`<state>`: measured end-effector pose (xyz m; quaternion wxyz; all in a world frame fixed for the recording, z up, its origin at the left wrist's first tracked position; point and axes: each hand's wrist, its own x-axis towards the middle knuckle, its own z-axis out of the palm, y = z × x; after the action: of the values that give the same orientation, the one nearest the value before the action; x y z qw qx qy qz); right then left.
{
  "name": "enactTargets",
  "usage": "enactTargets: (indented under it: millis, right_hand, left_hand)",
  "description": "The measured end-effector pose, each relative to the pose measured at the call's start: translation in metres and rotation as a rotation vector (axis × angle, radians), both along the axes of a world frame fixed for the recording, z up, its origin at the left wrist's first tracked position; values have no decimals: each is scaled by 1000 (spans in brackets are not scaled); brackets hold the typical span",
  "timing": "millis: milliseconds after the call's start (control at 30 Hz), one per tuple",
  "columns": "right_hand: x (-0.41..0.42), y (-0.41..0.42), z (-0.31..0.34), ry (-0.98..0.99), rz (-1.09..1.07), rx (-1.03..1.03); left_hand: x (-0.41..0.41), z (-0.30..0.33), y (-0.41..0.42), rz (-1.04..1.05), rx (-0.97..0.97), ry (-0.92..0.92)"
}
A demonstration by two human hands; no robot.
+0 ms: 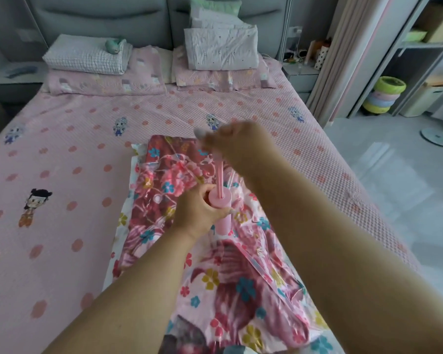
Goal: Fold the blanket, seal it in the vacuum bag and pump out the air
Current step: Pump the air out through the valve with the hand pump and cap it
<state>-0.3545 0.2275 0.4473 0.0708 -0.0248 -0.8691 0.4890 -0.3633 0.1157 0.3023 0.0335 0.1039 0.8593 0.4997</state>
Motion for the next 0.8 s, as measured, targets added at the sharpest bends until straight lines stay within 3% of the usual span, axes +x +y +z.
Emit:
enactTargets:
  millis: [67,133,167,233,300,333,400,467,533,633,800]
  right_hand:
    - [-5,4,25,115,7,-168]
    - [1,2,5,5,44,-85]
    - [3,2,-16,-109,80,157]
    - [13,2,-42,-241,66,274]
    - [6,-1,-41,-197,49,217]
    - [5,-5,-23,-172,-60,28]
    - [-5,-3,9,-31,-26,-205]
    - [-11,2,16,21,-10,-186]
    - [-5,2,-16,-167,-53,-52]
    - [12,0,-47,-385,-87,-89]
    - [-9,2,7,50,-62,-217]
  left_hand:
    - [1,1,1,15,5,4]
    - [1,1,3,15,-17,14]
    - [2,1,4,12,-44,23]
    - [3,2,3,18,-105,31]
    - [1,2,1,11,-69,23]
    - [-1,2,0,-2,-23,5]
    - [-3,1,0,-9,32,-23]
    - [-3,1,2,-3,18,-10]
    - [-3,0,3,-11,-21,0]
    - [-3,-1,2,-36,-73,5]
    - [-9,-4,1,-21,-4,-10]
